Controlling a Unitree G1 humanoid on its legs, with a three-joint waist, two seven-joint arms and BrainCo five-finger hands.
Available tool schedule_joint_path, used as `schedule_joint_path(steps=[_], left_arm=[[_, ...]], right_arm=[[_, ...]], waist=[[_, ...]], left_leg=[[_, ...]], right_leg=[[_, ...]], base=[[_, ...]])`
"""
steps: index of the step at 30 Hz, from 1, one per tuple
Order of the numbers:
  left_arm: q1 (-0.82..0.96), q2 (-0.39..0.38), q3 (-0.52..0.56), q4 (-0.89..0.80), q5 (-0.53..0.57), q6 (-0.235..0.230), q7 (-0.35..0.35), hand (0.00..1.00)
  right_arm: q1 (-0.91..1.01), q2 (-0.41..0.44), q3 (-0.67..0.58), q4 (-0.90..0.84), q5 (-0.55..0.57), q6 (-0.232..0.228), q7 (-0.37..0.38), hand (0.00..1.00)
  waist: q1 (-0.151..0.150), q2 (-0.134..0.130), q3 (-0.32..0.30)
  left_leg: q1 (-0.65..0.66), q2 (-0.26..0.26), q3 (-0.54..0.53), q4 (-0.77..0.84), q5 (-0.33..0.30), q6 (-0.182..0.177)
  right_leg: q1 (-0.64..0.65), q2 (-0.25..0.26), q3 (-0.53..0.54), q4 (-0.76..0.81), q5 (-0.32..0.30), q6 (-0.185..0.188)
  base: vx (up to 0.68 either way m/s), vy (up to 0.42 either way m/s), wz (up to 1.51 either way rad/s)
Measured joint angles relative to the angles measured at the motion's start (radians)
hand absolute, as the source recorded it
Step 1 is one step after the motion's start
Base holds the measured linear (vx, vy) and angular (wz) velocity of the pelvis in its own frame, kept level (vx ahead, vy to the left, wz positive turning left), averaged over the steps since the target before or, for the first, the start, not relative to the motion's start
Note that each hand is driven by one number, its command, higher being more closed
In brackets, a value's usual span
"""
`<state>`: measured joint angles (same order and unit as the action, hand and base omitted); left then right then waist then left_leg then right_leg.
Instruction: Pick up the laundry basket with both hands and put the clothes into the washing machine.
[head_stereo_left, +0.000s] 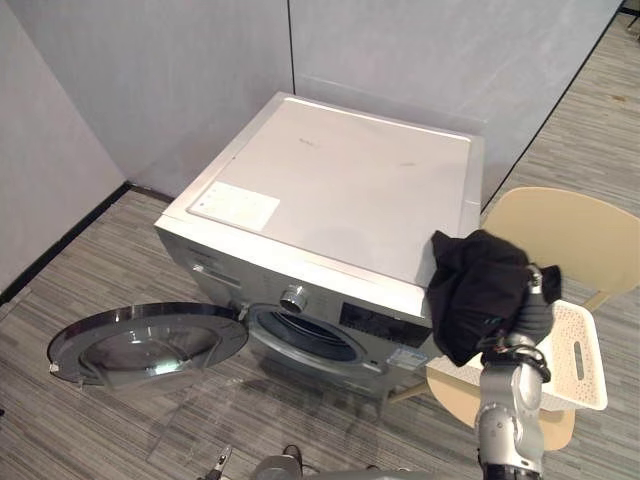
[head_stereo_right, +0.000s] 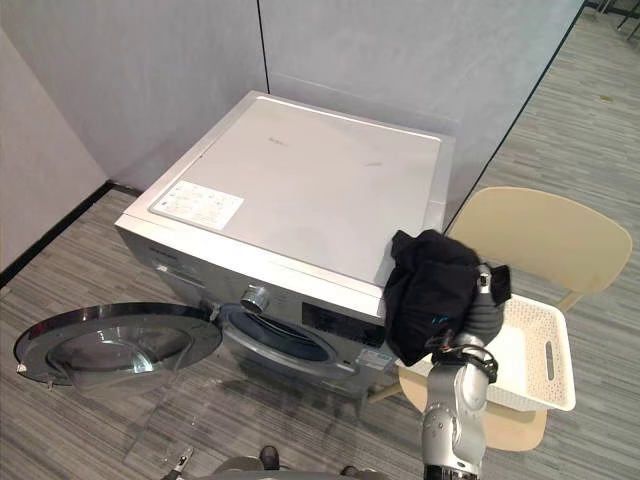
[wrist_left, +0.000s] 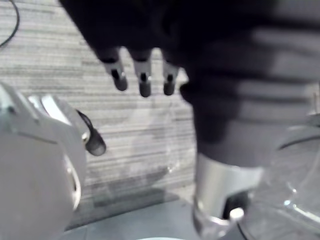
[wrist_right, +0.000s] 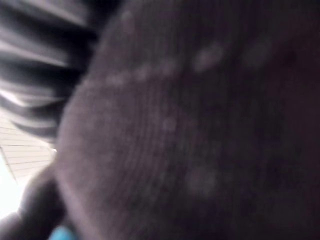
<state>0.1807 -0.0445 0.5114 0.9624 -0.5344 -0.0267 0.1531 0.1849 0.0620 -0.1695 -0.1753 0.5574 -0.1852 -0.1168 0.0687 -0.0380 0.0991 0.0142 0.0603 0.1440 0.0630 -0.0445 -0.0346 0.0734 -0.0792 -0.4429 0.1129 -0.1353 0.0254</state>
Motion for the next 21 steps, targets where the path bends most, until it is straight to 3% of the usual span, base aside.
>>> schedule_joint_path(steps=[3,7,9,12,13,17,18,19,21], left_arm=[[0.005,-0.001,-0.009,0.0,0.01,0.0,-0.019,0.0],[0.026,0.006,-0.047,0.0,0.03,0.0,-0.04,0.0],[0.026,0.008,-0.053,0.0,0.035,-0.001,-0.044,0.0],[0.026,0.019,-0.079,0.0,0.038,-0.006,-0.045,0.0],[0.023,0.026,-0.083,-0.003,0.037,-0.013,-0.044,0.0],[0.013,0.038,-0.088,-0.007,0.034,-0.026,-0.039,0.0],[0.006,0.038,-0.09,-0.009,0.03,-0.028,-0.037,0.0],[-0.013,0.04,-0.091,-0.009,0.025,-0.028,-0.035,0.0],[-0.052,0.037,-0.108,-0.01,0.016,-0.029,-0.024,0.0]], right_arm=[[0.085,-0.017,0.062,-0.025,0.012,-0.005,0.064,1.0],[0.114,-0.093,0.113,0.017,0.015,-0.011,0.158,1.0],[0.112,-0.116,0.118,0.038,0.012,-0.017,0.178,1.0],[0.108,-0.166,0.137,0.079,0.004,-0.034,0.192,1.0],[0.092,-0.183,0.139,0.107,-0.018,-0.035,0.194,1.0],[0.061,-0.23,0.147,0.133,-0.038,-0.054,0.2,1.0],[0.049,-0.271,0.202,0.226,-0.092,-0.035,0.199,1.0],[0.028,-0.308,0.292,0.36,-0.142,0.022,0.198,1.0],[-0.035,-0.284,0.422,0.588,-0.201,0.125,0.18,1.0]], waist=[[-0.003,-0.003,-0.007],[-0.034,0.002,-0.003],[-0.034,0.012,0.004],[-0.039,0.005,0.022],[-0.06,0.001,0.046],[-0.062,0.002,0.11],[-0.06,0.004,0.139],[-0.052,0.012,0.17],[-0.035,0.041,0.229]], left_leg=[[-0.001,-0.002,-0.01,-0.016,0.028,-0.008],[0.003,0.004,-0.016,-0.026,0.045,-0.018],[0.002,0.006,-0.017,-0.021,0.045,-0.018],[-0.008,0.006,-0.028,-0.007,0.045,-0.018],[-0.027,0.004,-0.042,0.012,0.042,-0.018],[-0.079,0.005,-0.056,0.052,0.026,-0.02],[-0.098,0.007,-0.055,0.065,0.023,-0.016],[-0.12,0.007,-0.057,0.073,0.023,-0.016],[-0.153,0.007,-0.059,0.074,0.025,-0.018]], right_leg=[[0.013,0.004,-0.014,-0.013,-0.001,-0.001],[0.016,0.009,-0.025,-0.007,-0.003,-0.006],[0.012,0.008,-0.026,0.007,-0.006,-0.01],[-0.012,0.0,-0.034,0.062,-0.025,-0.023],[-0.042,-0.015,-0.051,0.109,-0.054,-0.016],[-0.107,-0.04,-0.055,0.204,-0.097,0.01],[-0.125,-0.043,-0.055,0.222,-0.097,0.01],[-0.145,-0.046,-0.058,0.234,-0.096,0.012],[-0.177,-0.054,-0.068,0.25,-0.095,0.013]], base=[[0.01,-0.082,0.16],[-0.05,-0.057,0.07],[-0.09,-0.018,0.03],[-0.13,0.008,0.13],[-0.18,0.006,0.3],[-0.21,-0.007,0.11],[-0.23,-0.007,0.06],[-0.25,-0.001,0.12],[-0.18,-0.018,0.21]])
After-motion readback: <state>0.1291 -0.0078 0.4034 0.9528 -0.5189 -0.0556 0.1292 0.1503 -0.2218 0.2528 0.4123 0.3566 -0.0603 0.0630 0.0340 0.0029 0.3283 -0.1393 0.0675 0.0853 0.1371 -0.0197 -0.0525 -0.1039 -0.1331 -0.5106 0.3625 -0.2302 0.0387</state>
